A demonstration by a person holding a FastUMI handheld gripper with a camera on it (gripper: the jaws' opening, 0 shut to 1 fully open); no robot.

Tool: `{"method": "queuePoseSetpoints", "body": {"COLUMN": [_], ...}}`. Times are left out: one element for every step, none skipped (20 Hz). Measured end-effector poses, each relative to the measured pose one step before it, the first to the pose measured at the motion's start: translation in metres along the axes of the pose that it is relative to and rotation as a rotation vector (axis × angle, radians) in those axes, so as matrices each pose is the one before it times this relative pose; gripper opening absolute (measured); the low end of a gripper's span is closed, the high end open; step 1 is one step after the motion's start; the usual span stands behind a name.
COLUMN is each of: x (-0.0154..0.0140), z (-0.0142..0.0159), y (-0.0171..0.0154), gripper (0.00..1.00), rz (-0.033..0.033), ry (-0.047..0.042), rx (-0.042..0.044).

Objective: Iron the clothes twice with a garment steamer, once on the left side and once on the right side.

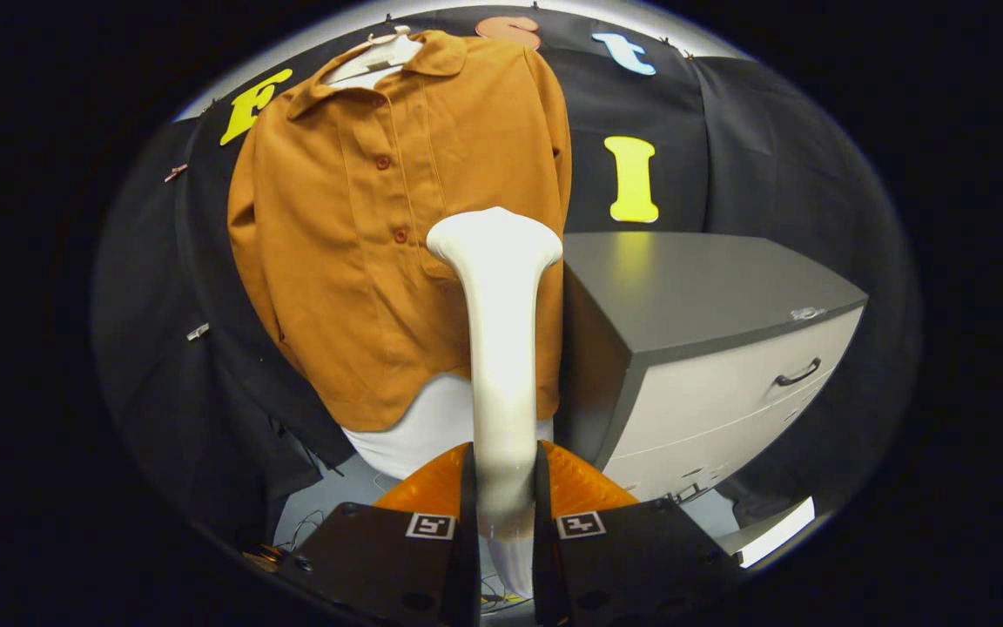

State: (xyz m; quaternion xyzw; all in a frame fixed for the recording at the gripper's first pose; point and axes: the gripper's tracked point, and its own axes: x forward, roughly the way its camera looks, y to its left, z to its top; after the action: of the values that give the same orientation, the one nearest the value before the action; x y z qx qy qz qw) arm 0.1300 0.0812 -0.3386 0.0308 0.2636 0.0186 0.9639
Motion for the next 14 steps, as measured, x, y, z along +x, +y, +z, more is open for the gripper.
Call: {"method": "queuePoseSetpoints", "body": {"x": [-0.00829, -0.00749, -0.00821, -0.00769, -0.00478, -0.0039, -0.00588, -0.00472, -0.00553, -0.00278, -0.00068, 0.00135, 0.00256, 0.00202], "z": [0.00968, 0.01135, 0.01157, 0.01281, 0.01459, 0.01447, 0.01471, 0.01363, 0.01133, 0.01143, 0.00869, 0.00814, 0.00571, 0.0063], "y": [0.0004, 0.00232, 0.00242, 0.00344, 0.00404, 0.00545, 0.00853, 0.00851, 0.00888, 0.00921, 0.00924, 0.00941, 0.00833, 0.00817], "gripper": [0.27, 0.27, 0.27, 0.27, 0.27, 0.27, 0.27, 0.27, 0.27, 0.27, 0.27, 0.27, 0.27, 0.27], "rz": [-0.0024, -0.00128, -0.00035, 0.00148, 0.00498, 0.00471, 0.00599, 0.00819, 0.01032, 0.0118, 0.01044, 0.00699, 0.00595, 0.00504], "ry": [-0.02704, -0.02829, -0.03, -0.03029, -0.03285, -0.0308, -0.03058, -0.02692, -0.02314, -0.02024, -0.0182, -0.01567, -0.01495, -0.0136], "rx": [-0.00215, -0.0053, -0.00982, -0.012, -0.01334, -0.01563, -0.01577, -0.01497, -0.01452, -0.01196, -0.01575, -0.01763, -0.01613, -0.01329]}}
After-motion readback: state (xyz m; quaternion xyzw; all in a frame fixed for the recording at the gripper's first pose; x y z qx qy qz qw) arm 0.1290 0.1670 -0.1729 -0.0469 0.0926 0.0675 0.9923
